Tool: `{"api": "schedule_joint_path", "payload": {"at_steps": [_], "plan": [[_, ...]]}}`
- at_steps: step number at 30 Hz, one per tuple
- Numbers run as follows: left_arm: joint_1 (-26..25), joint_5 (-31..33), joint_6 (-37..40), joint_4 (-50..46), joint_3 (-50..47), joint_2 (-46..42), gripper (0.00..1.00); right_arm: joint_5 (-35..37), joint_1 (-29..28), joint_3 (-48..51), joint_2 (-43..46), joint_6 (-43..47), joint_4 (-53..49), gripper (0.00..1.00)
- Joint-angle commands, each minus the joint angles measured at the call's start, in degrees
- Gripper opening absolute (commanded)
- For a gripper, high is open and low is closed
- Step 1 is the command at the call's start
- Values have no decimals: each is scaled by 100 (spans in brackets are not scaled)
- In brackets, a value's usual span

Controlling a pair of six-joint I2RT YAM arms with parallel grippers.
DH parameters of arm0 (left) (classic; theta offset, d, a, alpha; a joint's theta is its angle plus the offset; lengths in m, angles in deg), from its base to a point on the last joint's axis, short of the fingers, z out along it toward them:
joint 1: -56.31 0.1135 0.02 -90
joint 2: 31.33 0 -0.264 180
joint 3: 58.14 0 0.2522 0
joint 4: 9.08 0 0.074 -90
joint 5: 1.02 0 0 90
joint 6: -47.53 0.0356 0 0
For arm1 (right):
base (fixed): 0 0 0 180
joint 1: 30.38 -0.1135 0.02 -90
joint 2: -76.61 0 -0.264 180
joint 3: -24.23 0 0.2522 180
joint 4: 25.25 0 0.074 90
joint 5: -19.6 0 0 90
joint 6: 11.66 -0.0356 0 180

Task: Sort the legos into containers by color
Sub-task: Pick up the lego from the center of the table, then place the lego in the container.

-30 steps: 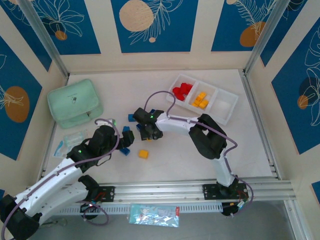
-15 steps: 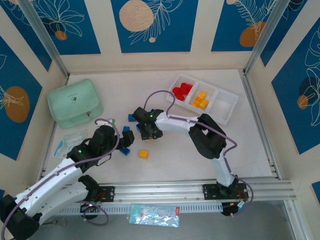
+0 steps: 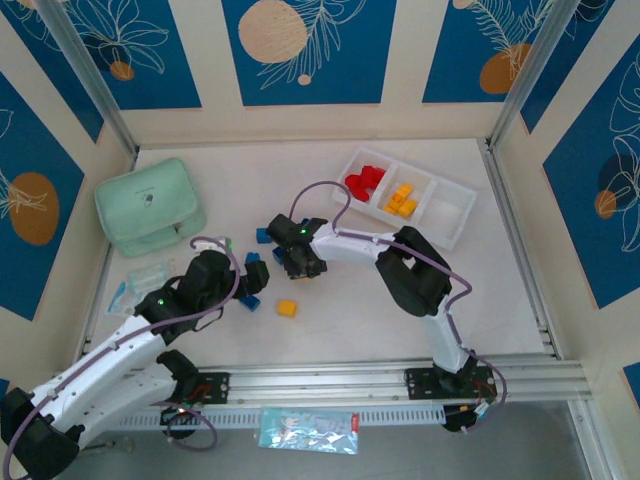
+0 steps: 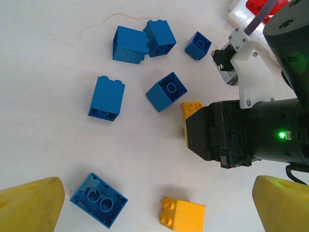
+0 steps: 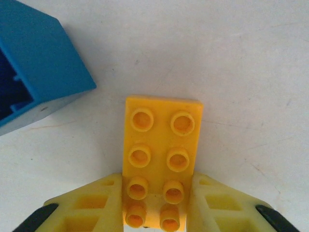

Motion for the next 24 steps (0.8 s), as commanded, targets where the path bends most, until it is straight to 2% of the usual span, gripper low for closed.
{"api": "schedule_joint_path", "payload": {"at_steps": [1, 8, 15, 20, 24], "plan": [[69, -155, 89, 103, 106, 45, 99, 46, 83, 184, 484, 93, 110, 28], [72, -752, 203, 462, 333, 492, 99, 184, 517, 760, 1513, 239, 121, 28], [51, -1308, 201, 1106, 538, 1233, 99, 210, 1632, 1163, 2426, 654, 27, 29], [-84, -1578, 191, 1554, 764, 1869, 99, 127, 2687, 1084, 2482, 932, 43, 29], [-183, -1666, 234, 1760, 1016, 2354, 99, -11, 3439, 667, 2060, 1132, 156, 29]]}}
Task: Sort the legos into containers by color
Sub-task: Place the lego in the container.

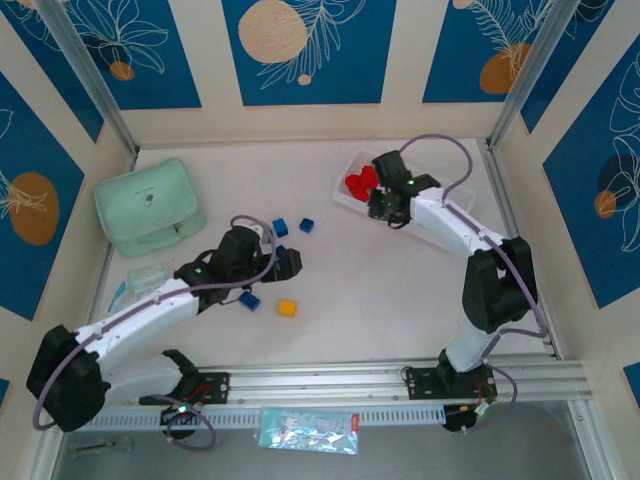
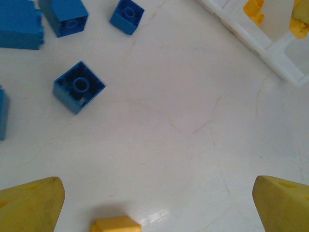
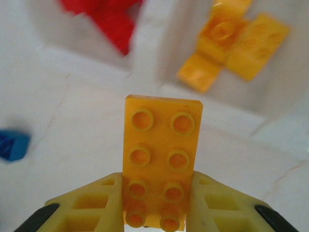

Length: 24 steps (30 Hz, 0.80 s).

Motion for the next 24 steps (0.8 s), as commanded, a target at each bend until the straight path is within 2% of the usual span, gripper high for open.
{"api": "schedule_joint_path", "payload": {"at_steps": [1, 5, 11, 13, 17, 24], "plan": [[-81, -267, 95, 393, 350, 281, 99, -142, 420, -433, -385, 327, 34, 29], [-108, -349, 127, 510, 539, 533, 99, -168, 830, -1017, -1007, 451, 22, 29], [-108, -273, 202, 461, 684, 672, 99, -300, 1174, -2169, -2032, 624, -248, 34], [-107, -231, 233, 399, 722, 678, 99, -278, 1220, -2385, -2208, 695, -263, 38], [-108, -124, 285, 355, 724, 630, 99, -349, 1235, -2671, -2335, 726, -442, 46], [-90, 16, 382, 246, 716, 551, 99, -389, 902, -2083, -1665, 775, -251, 52]]}}
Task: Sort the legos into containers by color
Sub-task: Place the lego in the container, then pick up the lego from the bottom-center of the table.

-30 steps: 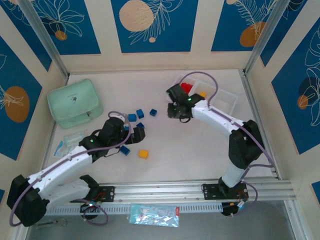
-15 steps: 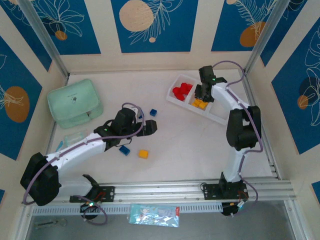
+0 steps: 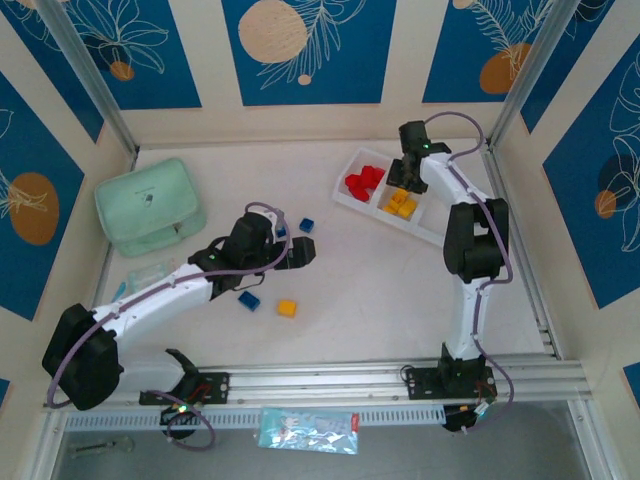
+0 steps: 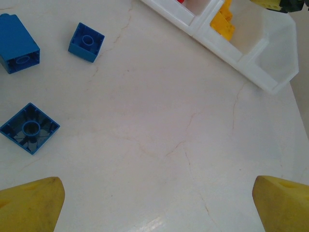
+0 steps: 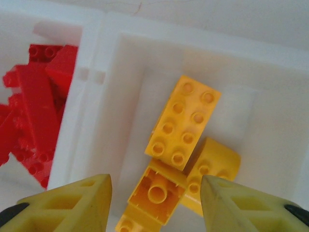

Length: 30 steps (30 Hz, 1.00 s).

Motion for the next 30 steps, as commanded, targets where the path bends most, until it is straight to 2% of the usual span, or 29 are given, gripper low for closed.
{"api": "schedule_joint_path", "payload": {"at_steps": [1, 5, 13, 22, 30], "plan": [[-27, 183, 200, -181, 148, -124, 99, -204, -271, 411, 708, 43, -22, 53], [-1, 306, 204, -260, -16, -330, 99, -405, -631, 1160, 1326, -52, 232, 55], [78, 541, 77, -685, -434, -900, 99, -580, -1697, 2282, 2141, -69, 338, 61], [149, 894, -413, -1120, -1211, -1829, 99, -791, -3134, 2994, 2276, -311, 552, 66], [185, 1427, -863, -2269, -1434, -2747, 99, -1201, -4091, 3377, 2134, -650, 1088, 71]]}}
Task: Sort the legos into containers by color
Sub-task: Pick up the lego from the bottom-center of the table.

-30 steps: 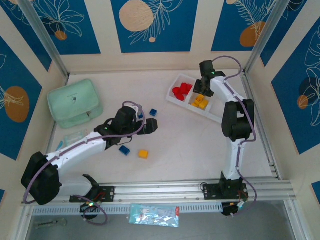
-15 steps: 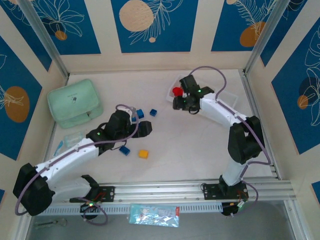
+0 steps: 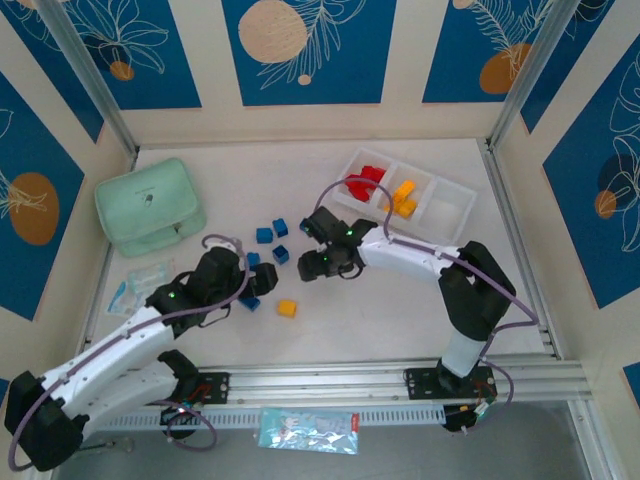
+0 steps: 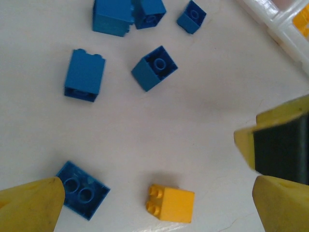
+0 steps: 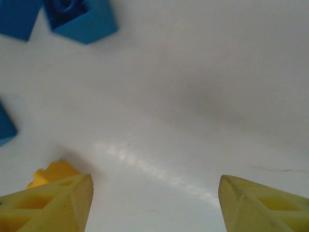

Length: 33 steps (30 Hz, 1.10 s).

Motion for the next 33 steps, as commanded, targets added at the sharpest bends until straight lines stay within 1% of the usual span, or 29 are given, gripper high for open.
{"api": "schedule_joint_path", "payload": {"at_steps": [1, 6, 11, 13, 17, 21, 26, 33], "plan": [[57, 314, -341, -640, -159, -371, 99, -421, -258, 206, 54, -210, 438, 71], [58, 486, -547, -1178, -197, -850, 99, -560, -706, 433, 41, -39, 792, 74], [60, 551, -648, -1440, -197, -1107, 99, -596, -1050, 624, 64, 265, 948, 77], [60, 576, -671, -1488, -209, -1160, 99, -638, -1134, 710, 49, 315, 1056, 80], [66, 616, -705, -1500, -224, -1189, 99, -360, -1309, 573, -192, 431, 889, 83], [65, 631, -702, -1466, -212, -1180, 99, -104, -1391, 430, -444, 520, 846, 84], [65, 746, -729, -1519, -206, -1244, 99, 102, -1410, 138, -773, 665, 698, 83], [68, 780, -703, -1503, -195, -1286, 99, 480, -1351, -275, -1128, 736, 485, 72]]}}
